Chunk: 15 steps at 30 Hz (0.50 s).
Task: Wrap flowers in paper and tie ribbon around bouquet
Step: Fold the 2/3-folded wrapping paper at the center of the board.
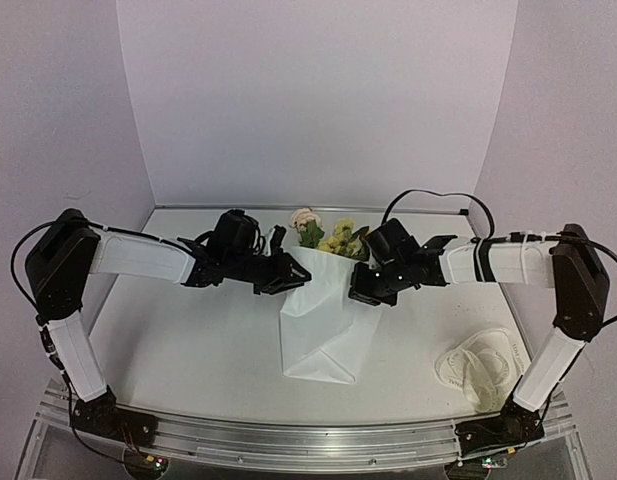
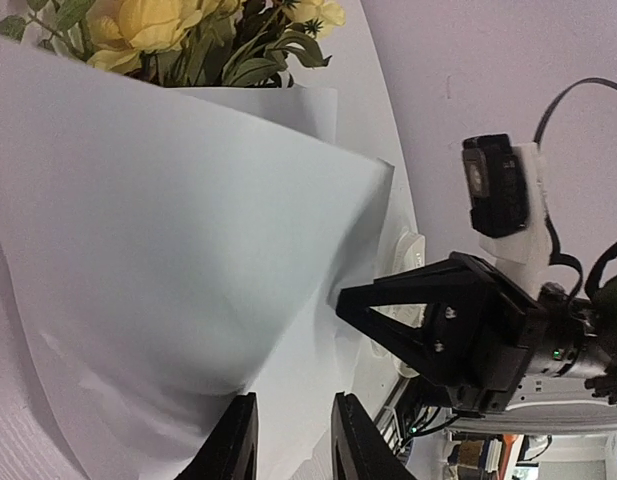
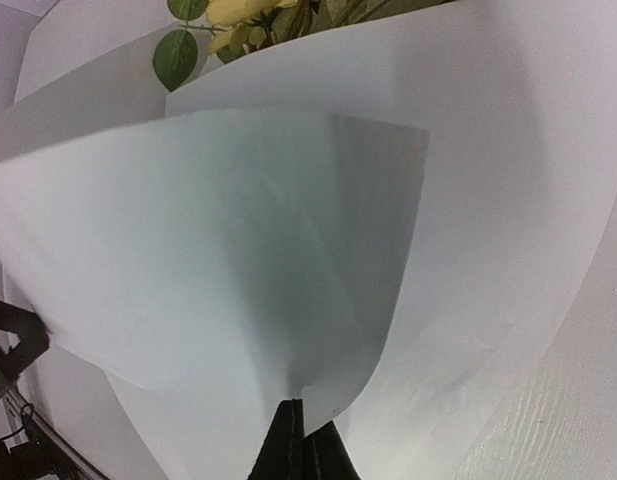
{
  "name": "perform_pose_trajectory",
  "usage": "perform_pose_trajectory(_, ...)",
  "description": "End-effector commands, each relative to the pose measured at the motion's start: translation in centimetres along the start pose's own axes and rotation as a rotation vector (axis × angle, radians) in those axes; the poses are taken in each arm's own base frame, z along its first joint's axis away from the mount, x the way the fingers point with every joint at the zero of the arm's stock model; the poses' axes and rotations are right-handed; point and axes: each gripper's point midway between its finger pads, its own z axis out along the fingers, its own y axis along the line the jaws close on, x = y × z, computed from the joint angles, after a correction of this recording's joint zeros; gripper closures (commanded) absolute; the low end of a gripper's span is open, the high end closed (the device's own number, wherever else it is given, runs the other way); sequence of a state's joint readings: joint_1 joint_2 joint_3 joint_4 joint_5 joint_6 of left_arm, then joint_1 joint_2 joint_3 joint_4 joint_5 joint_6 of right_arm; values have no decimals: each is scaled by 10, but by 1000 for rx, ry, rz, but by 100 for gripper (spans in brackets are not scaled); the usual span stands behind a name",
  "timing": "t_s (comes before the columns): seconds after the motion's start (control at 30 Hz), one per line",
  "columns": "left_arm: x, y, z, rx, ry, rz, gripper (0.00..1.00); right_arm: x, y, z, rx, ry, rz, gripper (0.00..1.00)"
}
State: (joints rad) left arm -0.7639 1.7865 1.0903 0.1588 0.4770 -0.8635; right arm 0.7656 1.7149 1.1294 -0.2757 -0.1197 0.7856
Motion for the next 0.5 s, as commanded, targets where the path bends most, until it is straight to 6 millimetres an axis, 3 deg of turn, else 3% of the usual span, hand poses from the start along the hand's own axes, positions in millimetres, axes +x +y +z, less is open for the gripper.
perform_pose_trajectory(0.0, -12, 30, 8, -59, -21, -84, 73, -9, 20, -5, -26, -22, -16, 100)
perform_pose_trajectory(0.1, -20, 60, 2, -144, -56, -122, 73, -5, 23, -3, -22, -9, -21, 100)
perform_pose_trajectory(0.2, -27, 70, -5, -158, -74, -129, 73, -3, 27, -2, -23, -3, -29, 100)
perform_pose_trajectory(0.47, -39, 44, -26, -121, -102, -34, 66, -10, 34, -5, -22, -19, -53, 100)
